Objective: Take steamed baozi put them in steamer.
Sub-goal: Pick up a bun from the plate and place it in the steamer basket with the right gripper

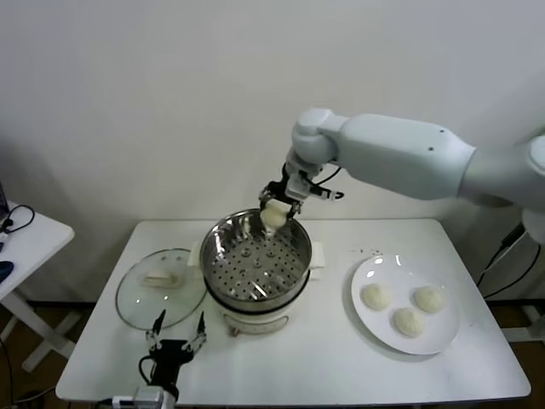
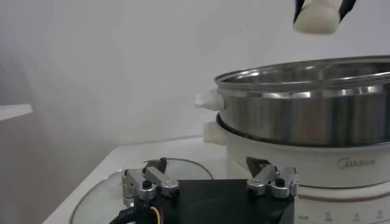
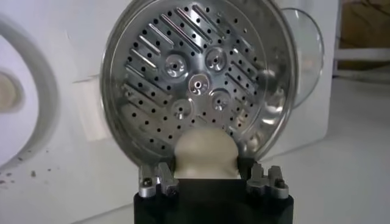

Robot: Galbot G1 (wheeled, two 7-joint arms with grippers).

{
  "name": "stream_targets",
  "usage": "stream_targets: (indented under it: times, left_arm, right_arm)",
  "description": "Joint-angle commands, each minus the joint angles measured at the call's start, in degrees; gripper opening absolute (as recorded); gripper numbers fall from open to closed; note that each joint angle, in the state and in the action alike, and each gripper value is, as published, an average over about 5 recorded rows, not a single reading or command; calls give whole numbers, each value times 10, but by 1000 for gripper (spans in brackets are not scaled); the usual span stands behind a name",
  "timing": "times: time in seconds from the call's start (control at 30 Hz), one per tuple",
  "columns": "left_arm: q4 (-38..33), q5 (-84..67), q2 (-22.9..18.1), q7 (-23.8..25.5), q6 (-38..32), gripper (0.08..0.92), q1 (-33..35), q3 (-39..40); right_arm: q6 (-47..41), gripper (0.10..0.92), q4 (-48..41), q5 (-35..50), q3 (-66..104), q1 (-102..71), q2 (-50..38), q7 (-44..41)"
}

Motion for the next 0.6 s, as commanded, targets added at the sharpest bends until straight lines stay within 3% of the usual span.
stream_targets:
  times: [0.03,0.6]
  left_arm:
    - [1,0,1,0,0,823,-1,1]
    - [7,-1,0,-1,-3,823,-7,4]
  right_arm:
    - [30,662,-47,-56,7,-55,34,12]
    - [46,654,-158,-89,43,-104,79,31]
